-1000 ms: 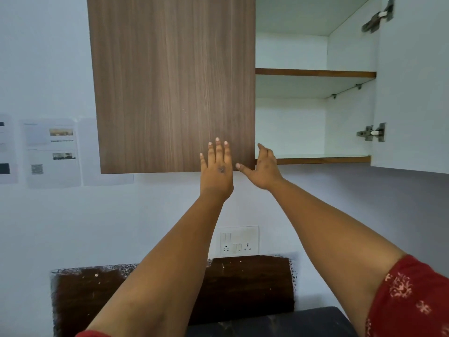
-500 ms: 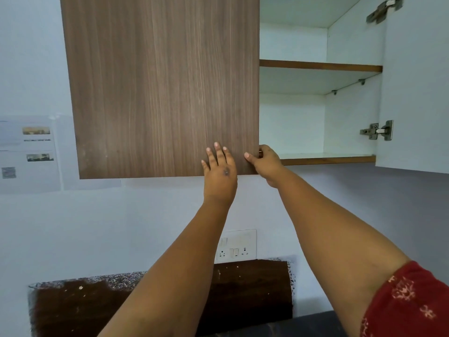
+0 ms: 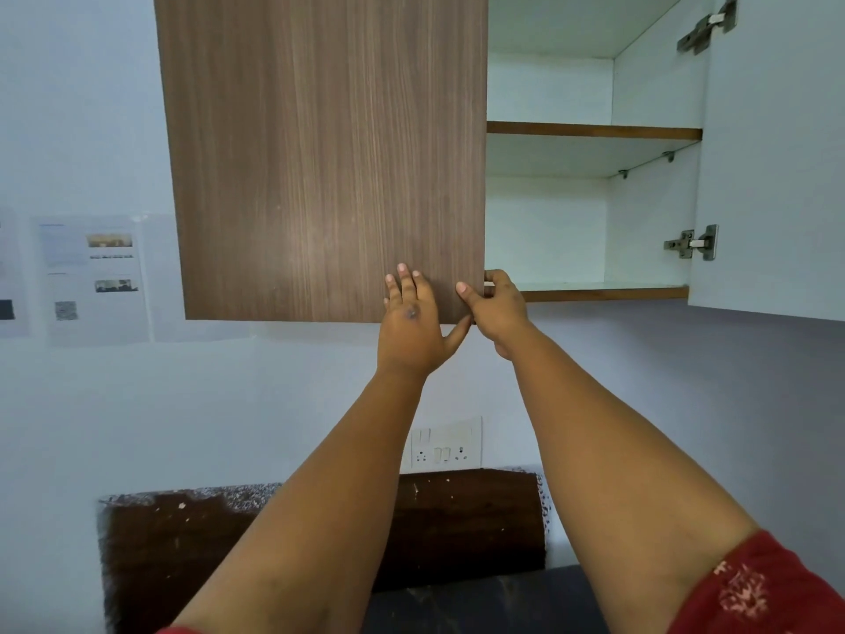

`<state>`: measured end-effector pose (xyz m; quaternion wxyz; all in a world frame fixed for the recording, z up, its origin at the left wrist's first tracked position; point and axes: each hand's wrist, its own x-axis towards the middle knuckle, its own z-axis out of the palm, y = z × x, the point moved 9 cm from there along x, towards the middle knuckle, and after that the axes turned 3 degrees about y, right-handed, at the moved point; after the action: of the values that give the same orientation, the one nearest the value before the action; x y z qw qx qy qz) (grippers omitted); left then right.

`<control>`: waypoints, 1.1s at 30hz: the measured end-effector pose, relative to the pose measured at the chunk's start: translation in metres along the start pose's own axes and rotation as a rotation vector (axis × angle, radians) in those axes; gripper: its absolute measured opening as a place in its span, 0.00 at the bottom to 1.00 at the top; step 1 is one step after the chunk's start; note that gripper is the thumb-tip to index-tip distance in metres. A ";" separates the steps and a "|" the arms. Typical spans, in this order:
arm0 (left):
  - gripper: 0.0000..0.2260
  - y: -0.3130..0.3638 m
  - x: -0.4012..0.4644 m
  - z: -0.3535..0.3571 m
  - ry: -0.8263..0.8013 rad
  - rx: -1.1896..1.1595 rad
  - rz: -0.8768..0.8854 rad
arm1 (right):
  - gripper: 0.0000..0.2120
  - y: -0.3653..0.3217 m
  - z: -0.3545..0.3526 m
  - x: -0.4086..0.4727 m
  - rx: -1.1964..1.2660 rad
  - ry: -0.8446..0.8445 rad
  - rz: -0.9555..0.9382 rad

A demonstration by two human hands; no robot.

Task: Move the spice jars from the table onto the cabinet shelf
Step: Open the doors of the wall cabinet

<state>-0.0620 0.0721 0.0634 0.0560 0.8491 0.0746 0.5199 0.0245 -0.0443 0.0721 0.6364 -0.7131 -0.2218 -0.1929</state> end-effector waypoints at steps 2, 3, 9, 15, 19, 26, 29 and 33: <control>0.43 0.004 -0.011 -0.015 0.007 -0.063 -0.043 | 0.20 -0.009 -0.005 -0.017 -0.012 -0.008 -0.004; 0.43 0.005 -0.017 -0.023 0.010 -0.101 -0.071 | 0.20 -0.015 -0.007 -0.026 -0.023 -0.010 -0.010; 0.47 0.017 -0.054 -0.079 0.055 -0.322 -0.286 | 0.20 -0.059 -0.015 -0.085 -0.089 -0.034 -0.052; 0.39 0.014 -0.084 -0.139 0.076 -0.343 -0.383 | 0.17 -0.104 -0.012 -0.148 -0.140 -0.005 -0.098; 0.37 0.006 -0.113 -0.178 0.102 -0.412 -0.391 | 0.18 -0.135 -0.006 -0.185 -0.158 -0.004 -0.130; 0.19 -0.019 -0.140 -0.237 0.185 -0.342 -0.421 | 0.15 -0.185 0.016 -0.249 -0.201 0.047 -0.199; 0.17 -0.042 -0.147 -0.263 0.206 -0.316 -0.397 | 0.15 -0.208 0.032 -0.275 -0.210 0.058 -0.232; 0.21 -0.068 -0.160 -0.286 0.185 -0.288 -0.347 | 0.13 -0.237 0.060 -0.313 -0.219 0.082 -0.303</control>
<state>-0.3938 0.1142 0.0411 0.2579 0.7556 0.1494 0.5833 -0.3682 0.0153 0.0851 0.5270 -0.7282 -0.2783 -0.3385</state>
